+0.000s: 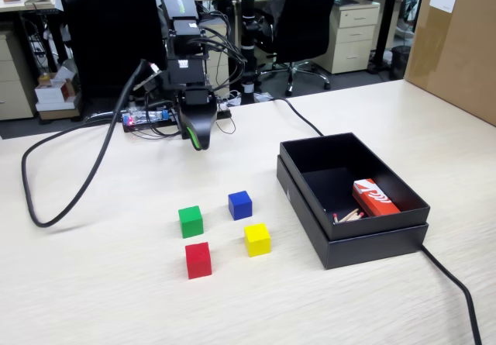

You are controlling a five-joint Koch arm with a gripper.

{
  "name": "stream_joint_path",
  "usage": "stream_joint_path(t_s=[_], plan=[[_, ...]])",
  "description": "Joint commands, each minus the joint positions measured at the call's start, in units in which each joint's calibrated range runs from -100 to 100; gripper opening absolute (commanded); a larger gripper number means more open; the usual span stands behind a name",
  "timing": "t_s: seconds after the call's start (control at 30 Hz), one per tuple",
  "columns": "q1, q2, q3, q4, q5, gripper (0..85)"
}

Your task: Put the green cube on top of the red cube

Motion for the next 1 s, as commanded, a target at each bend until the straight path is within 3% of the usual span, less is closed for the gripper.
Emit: stream_joint_path(t_s=[0.0, 0.3, 0.97], plan=[[-1.4, 7.6, 9.1, -0.5, -2.4, 47.6], [-3.5, 25.1, 20.1, -0.6, -4.8, 47.6], [-3.9, 50.6, 36.6, -2.7, -5.0, 47.6]])
